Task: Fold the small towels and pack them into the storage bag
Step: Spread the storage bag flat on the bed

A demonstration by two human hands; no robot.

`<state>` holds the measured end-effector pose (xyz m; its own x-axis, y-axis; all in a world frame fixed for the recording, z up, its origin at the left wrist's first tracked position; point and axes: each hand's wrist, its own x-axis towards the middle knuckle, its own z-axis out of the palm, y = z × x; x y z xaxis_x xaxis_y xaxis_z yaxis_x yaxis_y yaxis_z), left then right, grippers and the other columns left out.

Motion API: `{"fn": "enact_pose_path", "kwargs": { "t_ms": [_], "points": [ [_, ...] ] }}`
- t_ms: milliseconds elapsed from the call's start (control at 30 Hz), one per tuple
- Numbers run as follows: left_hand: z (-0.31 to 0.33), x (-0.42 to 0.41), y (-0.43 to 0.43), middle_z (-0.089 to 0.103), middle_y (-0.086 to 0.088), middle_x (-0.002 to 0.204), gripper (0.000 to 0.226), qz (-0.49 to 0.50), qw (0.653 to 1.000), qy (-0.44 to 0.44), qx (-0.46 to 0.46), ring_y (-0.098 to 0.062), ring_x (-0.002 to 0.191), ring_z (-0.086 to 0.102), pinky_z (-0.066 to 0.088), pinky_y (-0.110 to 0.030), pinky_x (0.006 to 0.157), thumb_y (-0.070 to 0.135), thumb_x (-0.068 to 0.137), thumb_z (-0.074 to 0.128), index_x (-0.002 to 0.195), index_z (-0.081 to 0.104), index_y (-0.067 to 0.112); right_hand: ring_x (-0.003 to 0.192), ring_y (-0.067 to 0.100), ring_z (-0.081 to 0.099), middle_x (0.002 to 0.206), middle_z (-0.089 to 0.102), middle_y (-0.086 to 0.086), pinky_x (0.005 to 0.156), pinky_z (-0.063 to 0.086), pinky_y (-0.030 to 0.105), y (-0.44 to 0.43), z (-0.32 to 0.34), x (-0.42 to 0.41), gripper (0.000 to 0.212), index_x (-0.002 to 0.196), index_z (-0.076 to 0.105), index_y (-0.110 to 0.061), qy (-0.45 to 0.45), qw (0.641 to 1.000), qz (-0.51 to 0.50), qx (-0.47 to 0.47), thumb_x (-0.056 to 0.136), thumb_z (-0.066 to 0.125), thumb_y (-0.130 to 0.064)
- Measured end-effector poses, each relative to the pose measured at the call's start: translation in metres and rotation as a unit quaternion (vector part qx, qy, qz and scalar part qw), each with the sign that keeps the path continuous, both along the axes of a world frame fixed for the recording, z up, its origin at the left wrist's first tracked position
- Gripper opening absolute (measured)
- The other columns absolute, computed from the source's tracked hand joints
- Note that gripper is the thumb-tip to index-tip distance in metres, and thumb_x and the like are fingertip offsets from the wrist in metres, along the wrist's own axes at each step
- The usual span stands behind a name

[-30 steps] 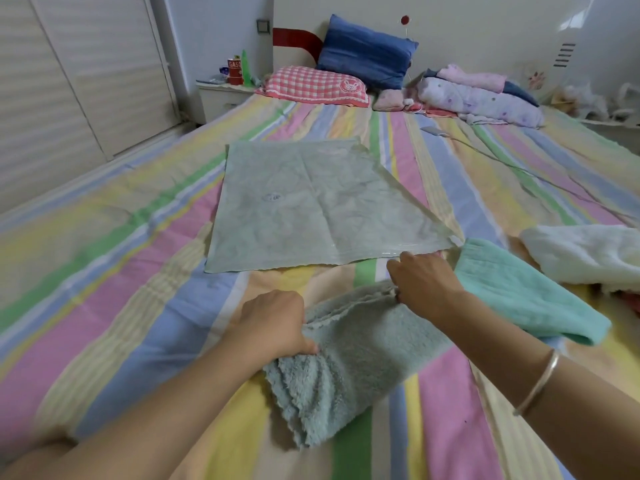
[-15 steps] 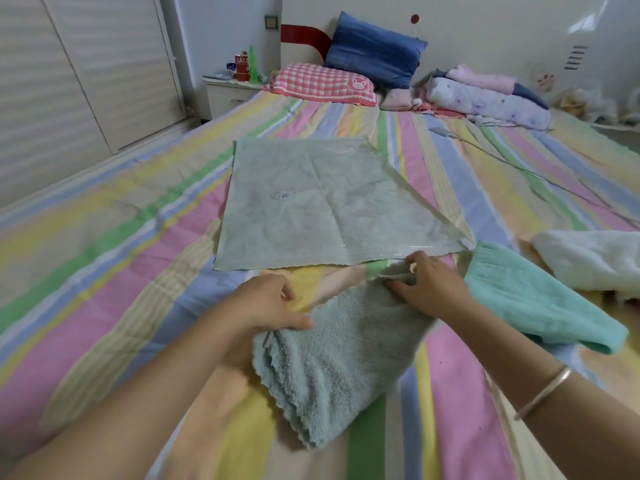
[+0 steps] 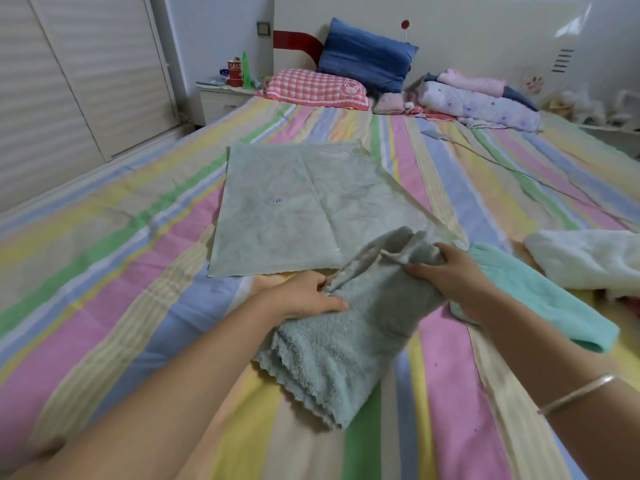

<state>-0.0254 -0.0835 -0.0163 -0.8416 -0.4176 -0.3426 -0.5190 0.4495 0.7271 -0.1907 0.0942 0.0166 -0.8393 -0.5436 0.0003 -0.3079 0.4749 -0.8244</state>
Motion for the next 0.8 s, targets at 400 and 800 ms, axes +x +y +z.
{"fn": "enact_pose_path", "kwargs": {
  "t_ms": [400,800],
  "points": [
    [-0.003,0.022,-0.028,0.065,-0.004,0.061,0.021,0.267,0.938,0.005,0.223,-0.016,0.048,0.059,0.048,-0.019,0.043,0.016,0.094,0.052,0.076,0.06,0.01,0.103,0.015,0.047,0.103,0.052,-0.008,0.087,0.044,0.031,-0.017,0.011,0.13,0.039,0.092,0.053,-0.032,0.192,0.892,0.366,0.182,0.069,0.068,-0.059],
    [-0.018,-0.017,-0.071,0.049,0.002,0.138,0.05,-0.09,0.86,0.028,-0.502,-0.02,0.127,0.044,0.038,-0.034,0.1,0.039,0.087,0.062,0.133,0.051,0.021,0.146,0.036,-0.017,0.157,-0.015,0.022,0.117,-0.001,0.054,-0.032,-0.04,0.17,0.126,0.148,-0.022,-0.007,0.3,0.824,0.29,0.384,0.073,0.05,-0.078]
  ]
}}
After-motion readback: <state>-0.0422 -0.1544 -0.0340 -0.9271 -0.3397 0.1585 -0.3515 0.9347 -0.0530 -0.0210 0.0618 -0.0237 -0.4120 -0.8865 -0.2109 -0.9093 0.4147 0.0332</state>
